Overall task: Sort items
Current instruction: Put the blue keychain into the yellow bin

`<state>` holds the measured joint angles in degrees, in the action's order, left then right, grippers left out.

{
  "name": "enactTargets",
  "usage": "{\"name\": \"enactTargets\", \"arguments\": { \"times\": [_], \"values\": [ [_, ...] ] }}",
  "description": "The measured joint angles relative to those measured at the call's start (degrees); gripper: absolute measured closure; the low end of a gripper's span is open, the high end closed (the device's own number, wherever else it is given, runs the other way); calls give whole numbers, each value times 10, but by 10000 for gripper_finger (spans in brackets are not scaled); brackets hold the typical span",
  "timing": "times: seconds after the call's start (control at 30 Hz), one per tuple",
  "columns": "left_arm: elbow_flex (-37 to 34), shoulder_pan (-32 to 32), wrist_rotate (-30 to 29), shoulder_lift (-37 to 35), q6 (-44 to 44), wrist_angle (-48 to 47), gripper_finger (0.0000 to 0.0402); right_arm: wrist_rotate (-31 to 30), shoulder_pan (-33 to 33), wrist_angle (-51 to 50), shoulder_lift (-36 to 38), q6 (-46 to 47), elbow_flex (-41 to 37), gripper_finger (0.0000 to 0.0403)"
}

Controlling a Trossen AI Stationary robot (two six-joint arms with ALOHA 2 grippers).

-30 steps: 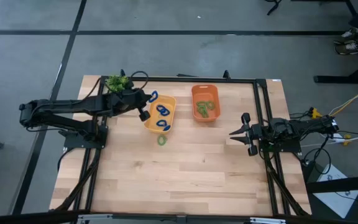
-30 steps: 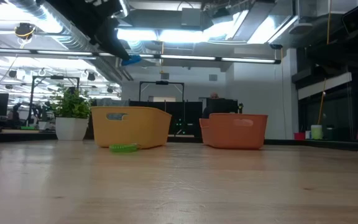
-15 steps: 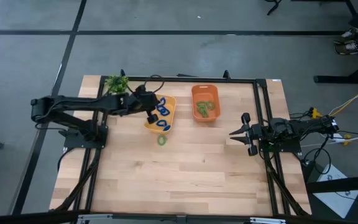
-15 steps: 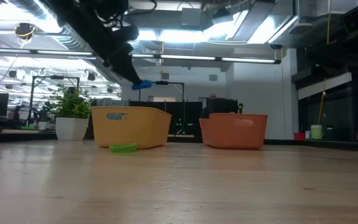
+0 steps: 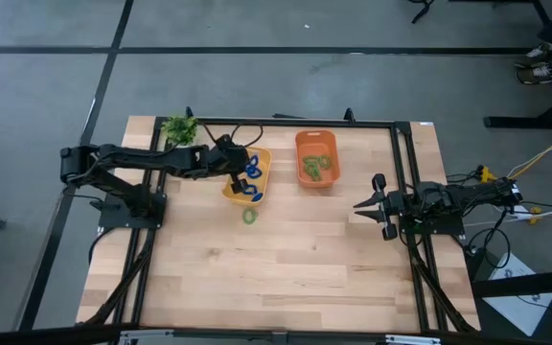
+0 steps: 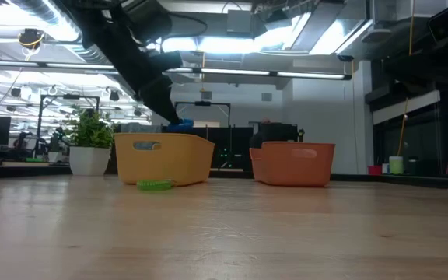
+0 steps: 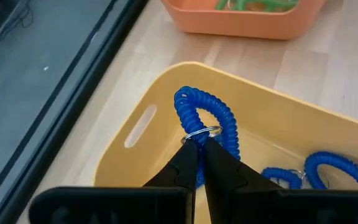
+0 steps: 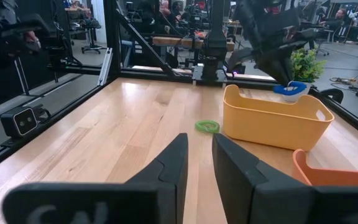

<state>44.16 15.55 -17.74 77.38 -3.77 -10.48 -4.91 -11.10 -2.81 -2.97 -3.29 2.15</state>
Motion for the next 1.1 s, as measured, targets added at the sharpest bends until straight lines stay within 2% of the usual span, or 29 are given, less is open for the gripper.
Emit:
{"name": "enactTargets", "arguments": {
  "times": [0.37, 0.53, 0.63, 0.8, 1.1],
  "values": [
    [0, 4, 62, 4, -15, 0, 393, 0, 0, 0, 0, 0, 0, 327],
    [1, 28, 131, 4, -11, -10, 393, 0, 0, 0, 0, 0, 0, 327],
    [25, 49, 156, 4, 9, -68, 395, 0, 0, 0, 0, 0, 0, 327],
    [75, 74, 164, 4, 15, -164, 395, 0, 0, 0, 0, 0, 0, 327],
    [150, 105, 229, 10, 30, -269, 396, 0, 0, 0, 0, 0, 0, 327]
  ]
}}
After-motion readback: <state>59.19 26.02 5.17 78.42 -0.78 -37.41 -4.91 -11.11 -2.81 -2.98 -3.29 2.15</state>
